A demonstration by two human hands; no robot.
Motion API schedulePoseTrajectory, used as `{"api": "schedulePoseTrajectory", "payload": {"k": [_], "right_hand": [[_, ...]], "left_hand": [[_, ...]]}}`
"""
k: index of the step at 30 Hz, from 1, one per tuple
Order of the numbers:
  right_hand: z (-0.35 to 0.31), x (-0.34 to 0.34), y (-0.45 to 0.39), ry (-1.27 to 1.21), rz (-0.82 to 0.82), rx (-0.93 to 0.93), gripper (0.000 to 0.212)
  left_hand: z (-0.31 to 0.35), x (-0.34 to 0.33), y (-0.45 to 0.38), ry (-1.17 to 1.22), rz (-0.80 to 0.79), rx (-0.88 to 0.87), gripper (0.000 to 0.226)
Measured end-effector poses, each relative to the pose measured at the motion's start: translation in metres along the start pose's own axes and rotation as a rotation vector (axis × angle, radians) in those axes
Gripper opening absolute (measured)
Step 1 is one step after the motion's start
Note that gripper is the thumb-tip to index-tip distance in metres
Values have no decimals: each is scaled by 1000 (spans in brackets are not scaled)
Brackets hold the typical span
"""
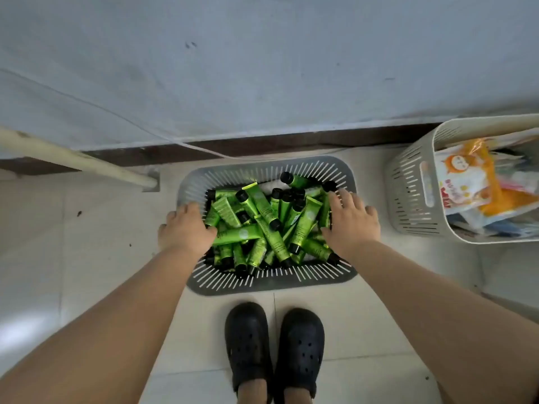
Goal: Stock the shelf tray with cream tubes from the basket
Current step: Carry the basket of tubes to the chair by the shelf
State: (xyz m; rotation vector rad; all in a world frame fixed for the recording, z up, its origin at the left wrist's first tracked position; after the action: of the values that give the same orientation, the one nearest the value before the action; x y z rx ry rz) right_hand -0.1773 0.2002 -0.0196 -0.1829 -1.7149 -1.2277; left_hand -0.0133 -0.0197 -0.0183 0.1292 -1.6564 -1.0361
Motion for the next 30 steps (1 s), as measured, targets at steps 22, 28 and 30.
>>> {"api": "schedulePoseTrajectory", "payload": {"k": [22, 28, 30], "right_hand": [[52, -54, -54, -1491, 248, -645, 50], [56, -53, -56, -1552, 46, -606, 61], [56, -49, -53, -1557, -21, -609, 61]], "left_hand": [[-53, -65, -45, 1274, 137, 350, 53], [-53, -61, -45, 1220, 45, 400, 62], [-52, -59, -42, 1216, 36, 429, 64]]}}
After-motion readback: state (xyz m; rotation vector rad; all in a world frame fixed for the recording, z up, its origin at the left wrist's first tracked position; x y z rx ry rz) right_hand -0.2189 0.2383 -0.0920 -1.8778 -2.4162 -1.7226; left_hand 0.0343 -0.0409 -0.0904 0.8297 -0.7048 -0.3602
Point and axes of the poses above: each hand's wrist, its own y-axis away from the middle knuckle, its own x-axis out of the back of the hand, z = x × y, the point moved 3 cm from there along -y, towards the middle knuckle, and after that the axes turned 5 degrees about -z, right-handed, at the moved point
